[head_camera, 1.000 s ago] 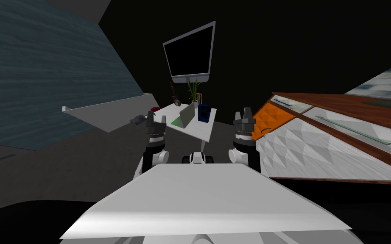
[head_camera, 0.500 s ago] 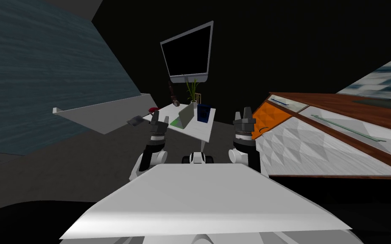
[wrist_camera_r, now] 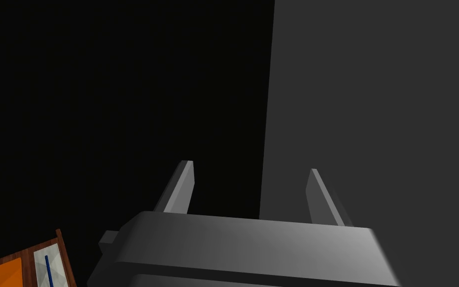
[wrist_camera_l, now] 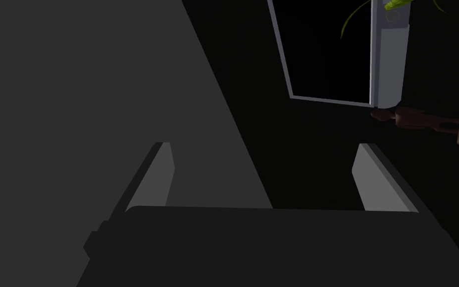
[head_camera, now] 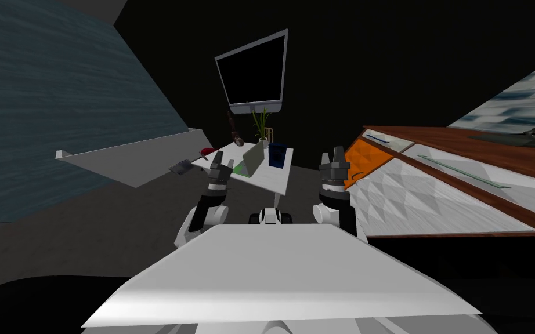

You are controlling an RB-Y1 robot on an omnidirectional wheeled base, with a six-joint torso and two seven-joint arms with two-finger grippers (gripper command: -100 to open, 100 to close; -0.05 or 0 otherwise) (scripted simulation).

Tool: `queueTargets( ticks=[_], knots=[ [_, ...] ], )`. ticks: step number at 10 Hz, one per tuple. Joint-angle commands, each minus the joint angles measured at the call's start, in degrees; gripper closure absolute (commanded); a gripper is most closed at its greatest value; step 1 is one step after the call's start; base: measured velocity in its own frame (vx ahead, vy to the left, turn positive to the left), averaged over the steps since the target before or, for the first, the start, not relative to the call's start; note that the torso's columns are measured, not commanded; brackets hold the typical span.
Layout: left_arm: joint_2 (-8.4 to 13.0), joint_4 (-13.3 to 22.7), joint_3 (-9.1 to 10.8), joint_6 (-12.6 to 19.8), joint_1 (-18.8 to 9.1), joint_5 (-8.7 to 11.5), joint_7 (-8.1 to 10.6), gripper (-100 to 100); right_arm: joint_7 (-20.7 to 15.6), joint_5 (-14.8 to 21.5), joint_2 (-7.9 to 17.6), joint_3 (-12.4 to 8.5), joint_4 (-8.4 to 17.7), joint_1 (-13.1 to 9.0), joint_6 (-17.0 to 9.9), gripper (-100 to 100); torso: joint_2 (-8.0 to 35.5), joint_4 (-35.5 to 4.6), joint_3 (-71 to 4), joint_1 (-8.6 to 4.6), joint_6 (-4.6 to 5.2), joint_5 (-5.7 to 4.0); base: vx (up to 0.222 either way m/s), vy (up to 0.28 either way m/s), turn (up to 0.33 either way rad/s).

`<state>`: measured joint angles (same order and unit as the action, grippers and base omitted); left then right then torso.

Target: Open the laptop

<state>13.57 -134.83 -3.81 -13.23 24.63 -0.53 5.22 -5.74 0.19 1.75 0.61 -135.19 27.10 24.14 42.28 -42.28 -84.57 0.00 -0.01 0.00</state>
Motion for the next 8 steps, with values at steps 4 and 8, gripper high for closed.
queueTargets(
  ticks=[4,8],
  knots=[
    [1.63,-1.37,-0.54,7.89,-1.51,-1.03,0.85,-100,0.0,0.0,0.0,0.0,0.0,0.0,0.0,0,-0.02,0.0,-0.01,0.03,0.02,0.01,0.012,0.014,-0.056],
    [2.48,-2.29,-0.96,12.89,-2.45,-1.74,1.36,-100,0.0,0.0,0.0,0.0,0.0,0.0,0.0,0,0.01,-0.01,0.01,-0.01,0.02,-0.01,0.012,0.012,-0.048]
  ],
)
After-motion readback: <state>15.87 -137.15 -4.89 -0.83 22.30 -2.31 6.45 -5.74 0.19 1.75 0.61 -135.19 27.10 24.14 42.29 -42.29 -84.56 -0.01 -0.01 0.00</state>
